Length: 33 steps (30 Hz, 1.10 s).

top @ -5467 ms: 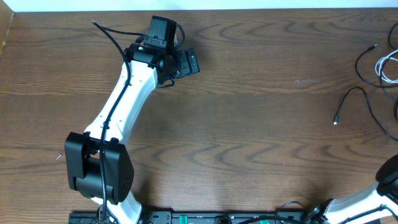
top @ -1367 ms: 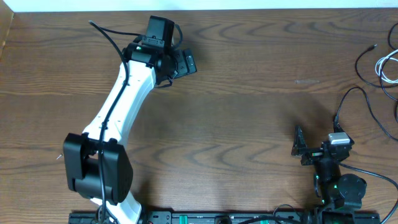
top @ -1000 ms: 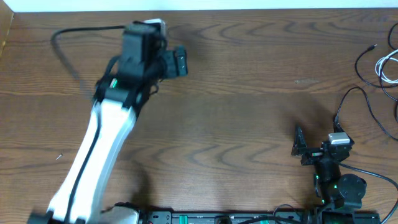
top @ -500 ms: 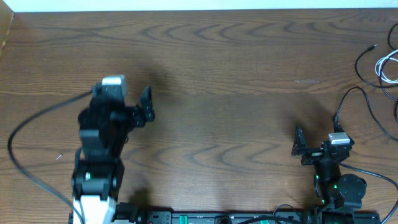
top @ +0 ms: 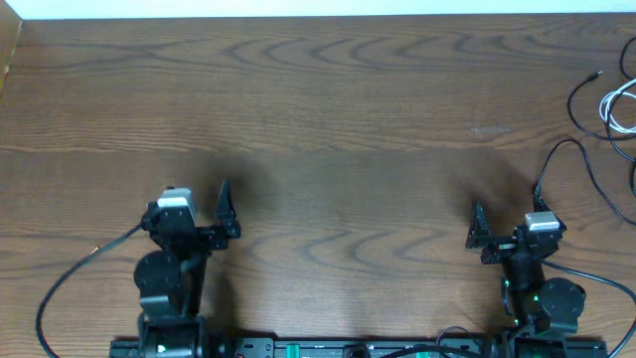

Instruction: Untangle cables

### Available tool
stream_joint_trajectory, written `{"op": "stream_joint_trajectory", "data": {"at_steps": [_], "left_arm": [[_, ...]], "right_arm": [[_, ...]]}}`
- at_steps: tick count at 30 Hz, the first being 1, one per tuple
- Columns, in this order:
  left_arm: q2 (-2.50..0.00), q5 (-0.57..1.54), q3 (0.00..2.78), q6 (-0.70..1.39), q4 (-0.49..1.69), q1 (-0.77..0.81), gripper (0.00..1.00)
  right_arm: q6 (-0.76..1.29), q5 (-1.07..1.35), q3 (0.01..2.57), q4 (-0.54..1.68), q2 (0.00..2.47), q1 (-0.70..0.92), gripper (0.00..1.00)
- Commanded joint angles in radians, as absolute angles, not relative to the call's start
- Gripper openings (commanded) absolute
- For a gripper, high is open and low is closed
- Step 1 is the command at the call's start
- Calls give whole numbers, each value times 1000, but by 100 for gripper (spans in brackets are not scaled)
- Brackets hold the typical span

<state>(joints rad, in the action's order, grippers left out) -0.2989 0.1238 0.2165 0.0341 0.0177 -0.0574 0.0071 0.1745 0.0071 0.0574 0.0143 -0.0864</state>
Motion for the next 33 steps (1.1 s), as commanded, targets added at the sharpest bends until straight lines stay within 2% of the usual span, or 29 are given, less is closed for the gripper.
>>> {"op": "stream_joint_trajectory", "data": {"at_steps": [1,12,15,33], "left_arm": [[-223,103,161,-7,5,-62,95],[-46,84,5,-7,-29,-62,95],[-3,72,4,-7,31,-62,95],[-4,66,4,-6,66,-62,95]], "right_arm": [[14,167,6,63,7,-80,99],[14,167,6,63,7,-80,99],[14,167,6,63,7,-80,99],[14,167,6,63,7,-80,99]]}}
